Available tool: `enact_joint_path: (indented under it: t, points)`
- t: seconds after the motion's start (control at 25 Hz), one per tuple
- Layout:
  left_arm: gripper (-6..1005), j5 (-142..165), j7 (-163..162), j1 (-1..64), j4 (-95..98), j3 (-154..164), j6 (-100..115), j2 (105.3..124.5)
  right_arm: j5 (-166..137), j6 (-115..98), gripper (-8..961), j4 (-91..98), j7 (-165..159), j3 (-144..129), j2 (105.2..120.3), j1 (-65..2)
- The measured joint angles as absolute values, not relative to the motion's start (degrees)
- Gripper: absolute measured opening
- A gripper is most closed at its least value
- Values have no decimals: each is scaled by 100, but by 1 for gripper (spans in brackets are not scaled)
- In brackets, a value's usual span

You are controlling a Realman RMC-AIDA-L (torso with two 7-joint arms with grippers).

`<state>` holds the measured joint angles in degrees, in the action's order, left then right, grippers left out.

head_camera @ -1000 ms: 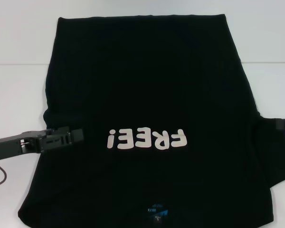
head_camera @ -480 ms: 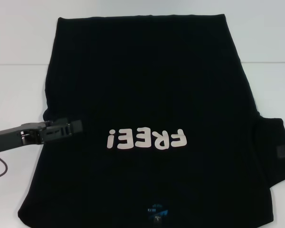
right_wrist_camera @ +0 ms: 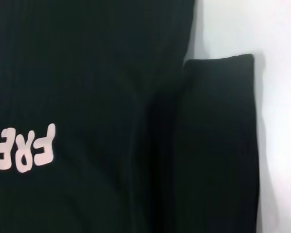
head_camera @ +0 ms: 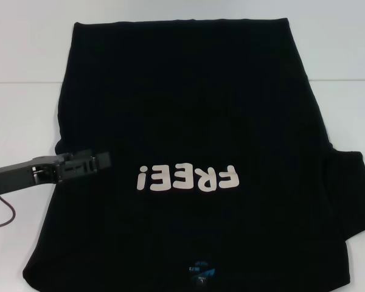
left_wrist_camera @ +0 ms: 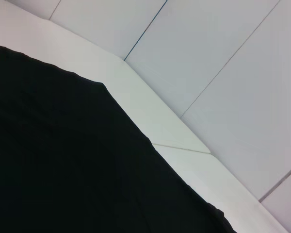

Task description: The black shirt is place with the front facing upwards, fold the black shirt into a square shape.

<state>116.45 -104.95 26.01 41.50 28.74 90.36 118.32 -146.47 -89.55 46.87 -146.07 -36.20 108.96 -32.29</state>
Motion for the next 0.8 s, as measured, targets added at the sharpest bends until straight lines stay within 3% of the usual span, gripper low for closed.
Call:
enact_joint_path:
  t: [0.4, 0.8]
  points:
    - [793, 11645, -10530, 2557, 4148, 2874, 9026, 11848, -14677, -8623, 888, 4667, -14508, -3660, 11021, -3259]
    - [793, 11645, -10535, 2558, 4148, 2874, 8965, 11854, -14665, -8567, 885, 4474, -14507, -3683, 11049, -3306]
